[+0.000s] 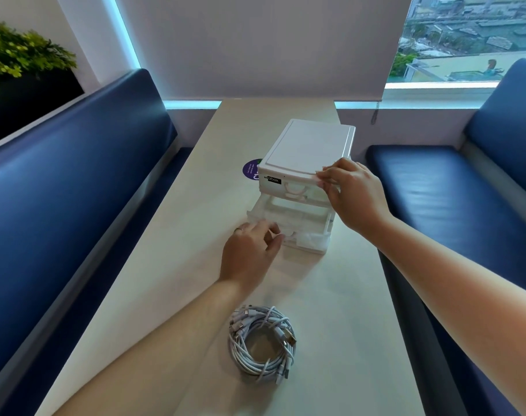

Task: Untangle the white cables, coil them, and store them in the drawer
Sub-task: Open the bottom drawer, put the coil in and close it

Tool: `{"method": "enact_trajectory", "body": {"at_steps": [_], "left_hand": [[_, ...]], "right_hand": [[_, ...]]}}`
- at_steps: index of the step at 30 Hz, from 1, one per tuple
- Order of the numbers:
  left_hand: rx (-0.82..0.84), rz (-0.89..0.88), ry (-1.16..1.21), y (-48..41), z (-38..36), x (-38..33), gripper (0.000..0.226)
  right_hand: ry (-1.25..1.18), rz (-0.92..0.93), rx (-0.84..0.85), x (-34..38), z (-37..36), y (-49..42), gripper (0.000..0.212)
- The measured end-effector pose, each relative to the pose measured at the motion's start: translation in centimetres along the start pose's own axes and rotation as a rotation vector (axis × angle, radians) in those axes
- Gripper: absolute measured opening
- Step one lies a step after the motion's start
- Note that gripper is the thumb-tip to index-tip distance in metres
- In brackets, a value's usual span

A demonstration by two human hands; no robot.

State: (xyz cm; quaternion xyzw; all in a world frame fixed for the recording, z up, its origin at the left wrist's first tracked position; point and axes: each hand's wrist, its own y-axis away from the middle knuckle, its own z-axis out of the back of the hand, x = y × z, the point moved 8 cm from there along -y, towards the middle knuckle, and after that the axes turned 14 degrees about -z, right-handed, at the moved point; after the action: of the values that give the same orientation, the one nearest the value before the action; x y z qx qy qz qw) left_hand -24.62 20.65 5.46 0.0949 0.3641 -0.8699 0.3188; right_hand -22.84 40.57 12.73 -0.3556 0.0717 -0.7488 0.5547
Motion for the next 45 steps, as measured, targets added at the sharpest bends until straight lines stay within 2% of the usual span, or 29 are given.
{"method": "enact_trajectory", "body": {"at_steps": [2, 4, 7, 10, 21, 28, 33, 35, 37, 38, 39, 41, 43, 45], "left_hand": [[-0.010, -0.076, -0.081, -0.9, 0.5, -0.7, 0.022], [0.069, -0.142, -0.142, -1.9, 0.0, -0.9, 0.034], [0.214, -0.147, -0.133, -2.7, -1.0, -0.8, 0.027], [0.233, -0.146, -0.092, -2.9, -1.0, -1.1, 0.017], [0.127, -0.227, -0.079, 0.1, 1.5, -2.1, 0.013], [0.134, -0.225, -0.042, 2.1, 2.6, -2.2, 0.015], [0.062, -0.172, -0.032, 3.0, 4.1, -1.8, 0.027], [0.000, -0.082, -0.042, 4.2, 5.2, -0.9, 0.030], [-0.003, 0.037, -0.030, 5.9, 5.5, 0.6, 0.026], [0.034, 0.093, -0.014, 6.9, 5.1, 1.5, 0.025], [0.088, 0.145, 0.002, 7.9, 4.5, 2.3, 0.024], [0.232, 0.224, 0.029, 9.9, 2.9, 3.2, 0.028], [0.376, 0.221, 0.052, 11.7, 1.3, 2.9, 0.033], [0.457, 0.165, 0.076, 13.0, 0.0, 1.7, 0.033]], "right_hand": [[0.008, -0.008, 0.007, 0.2, 0.1, 0.0, 0.018], [0.017, -0.015, 0.009, 0.3, 0.1, 0.0, 0.018], [0.036, -0.022, 0.019, 0.5, 0.1, 0.0, 0.018], [0.047, -0.033, 0.027, 0.6, 0.1, -0.1, 0.018], [0.068, -0.056, 0.062, 0.9, 0.6, -0.1, 0.021], [0.082, -0.067, 0.078, 1.0, 0.5, 0.1, 0.024], [0.021, -0.135, 0.235, 0.5, -0.6, 1.6, 0.038], [-0.066, -0.124, 0.117, 0.5, 1.0, 4.0, 0.038], [-0.147, -0.079, -0.074, 0.9, 3.3, 8.5, 0.020], [-0.194, -0.049, -0.063, 1.2, 3.4, 11.4, 0.011], [-0.230, -0.018, 0.020, 1.8, 2.7, 14.2, 0.008], [-0.243, -0.038, 0.263, 2.1, -0.3, 19.0, 0.009], [-0.212, -0.117, 0.407, 1.4, -3.7, 22.1, 0.012], [-0.215, -0.227, 0.470, 0.7, -5.9, 23.3, 0.018]]}}
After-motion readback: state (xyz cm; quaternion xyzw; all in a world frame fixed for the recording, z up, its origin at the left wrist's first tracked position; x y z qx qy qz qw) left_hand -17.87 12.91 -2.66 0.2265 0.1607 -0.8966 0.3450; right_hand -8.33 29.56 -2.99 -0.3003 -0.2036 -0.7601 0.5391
